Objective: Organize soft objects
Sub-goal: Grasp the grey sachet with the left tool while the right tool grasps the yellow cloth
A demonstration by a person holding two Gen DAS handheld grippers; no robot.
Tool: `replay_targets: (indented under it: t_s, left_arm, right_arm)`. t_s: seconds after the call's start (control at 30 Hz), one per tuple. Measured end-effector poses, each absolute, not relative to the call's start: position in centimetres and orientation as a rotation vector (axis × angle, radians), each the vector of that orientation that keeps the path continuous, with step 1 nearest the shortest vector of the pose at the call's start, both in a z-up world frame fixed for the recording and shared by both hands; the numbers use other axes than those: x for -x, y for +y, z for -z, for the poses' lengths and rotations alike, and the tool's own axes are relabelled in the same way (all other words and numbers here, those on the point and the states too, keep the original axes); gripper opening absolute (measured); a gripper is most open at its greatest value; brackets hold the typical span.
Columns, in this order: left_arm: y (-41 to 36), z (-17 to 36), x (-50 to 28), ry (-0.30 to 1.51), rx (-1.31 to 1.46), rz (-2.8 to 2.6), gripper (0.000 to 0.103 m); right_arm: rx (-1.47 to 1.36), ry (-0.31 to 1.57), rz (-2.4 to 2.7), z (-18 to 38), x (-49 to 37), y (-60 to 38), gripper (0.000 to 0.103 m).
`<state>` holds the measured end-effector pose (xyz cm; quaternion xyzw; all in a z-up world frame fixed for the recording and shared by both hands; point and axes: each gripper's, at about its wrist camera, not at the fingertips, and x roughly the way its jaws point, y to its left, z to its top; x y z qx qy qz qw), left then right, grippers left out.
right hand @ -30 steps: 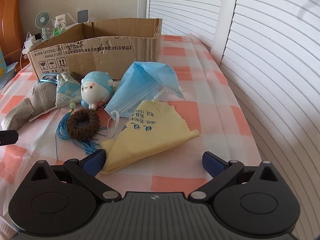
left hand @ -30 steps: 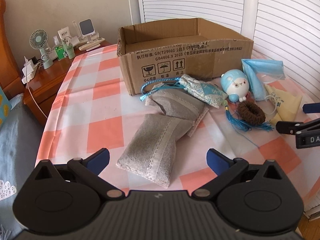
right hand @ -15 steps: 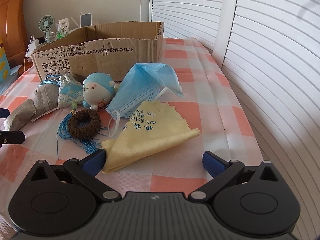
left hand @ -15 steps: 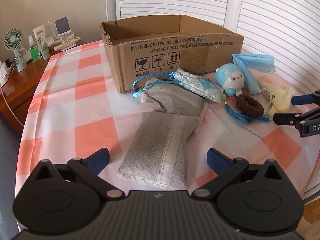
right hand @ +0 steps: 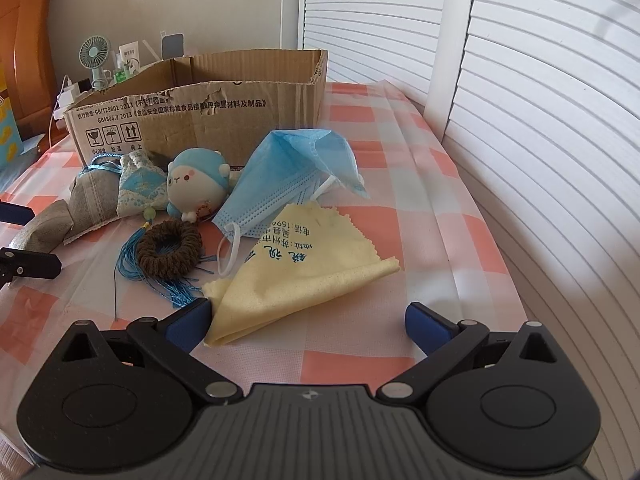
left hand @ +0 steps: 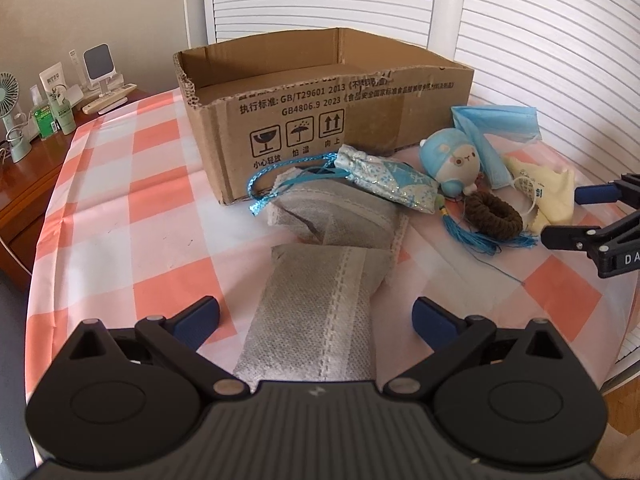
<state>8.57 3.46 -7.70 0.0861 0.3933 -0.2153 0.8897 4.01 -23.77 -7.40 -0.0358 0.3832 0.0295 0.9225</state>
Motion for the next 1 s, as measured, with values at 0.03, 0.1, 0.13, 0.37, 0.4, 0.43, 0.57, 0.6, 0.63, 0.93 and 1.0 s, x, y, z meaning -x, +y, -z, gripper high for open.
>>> replay_targets:
  t_s: [0.03,0.1,0.13,0.37,0.4,0.43,0.57,0.6,0.63,0.93,1.0]
  left_arm:
    - [3.4,7.6,-8.5,0.814,-0.181,0.452,0.095]
    - [3.4,7.4,-8.2,0.798,-0.186,0.471,0.083]
    - [3.3,7.2,-8.1,0.795,-0.188,0.478,0.076]
    - [3.3,6.8,-7.6,0.787,-0.174,0.463,0.048]
    - [3.3,6.8,-7.5,0.785,-0.174,0.463,0.048]
    - [3.3,6.8,-7.5,0.785,-0.173,0.462,0.048]
    - [3.3,6.8,-7.4,0.785,-0.171,0.46,0.048]
    - [3.3,6.9,-7.4,0.784,-0.171,0.46,0.048]
    - [3.3,6.8,-7.4,0.785,-0.171,0.46,0.048]
    - [3.3,6.8,-7.4,0.797,-0.172,0.461,0.048]
    - [3.3,6.7,-7.3,0.799,-0.174,0.461,0.045]
  right_arm:
    - [0.074,0.786,-0.061,7.4,-4.0,-23.8,0.103]
    - [0.075,0.784,-0.063,7.4,-3.9,-23.8,0.103]
    - [0.075,0.782,-0.065,7.4,-3.9,-23.8,0.103]
    - [0.09,0.78,-0.099,7.3,-3.8,-23.8,0.103]
    - [0.102,0.779,-0.115,7.2,-3.8,-23.8,0.103]
    - [0.116,0.778,-0.132,7.2,-3.9,-23.7,0.103]
    - [0.168,0.769,-0.206,7.2,-5.0,-23.9,0.103]
    - [0.18,0.767,-0.215,7.2,-5.4,-24.1,0.103]
    - [0.193,0.764,-0.223,7.1,-5.7,-24.2,0.103]
    - [0.234,0.765,-0.319,6.6,-6.0,-23.9,0.084]
    - [0.236,0.767,-0.312,6.5,-5.6,-23.8,0.074]
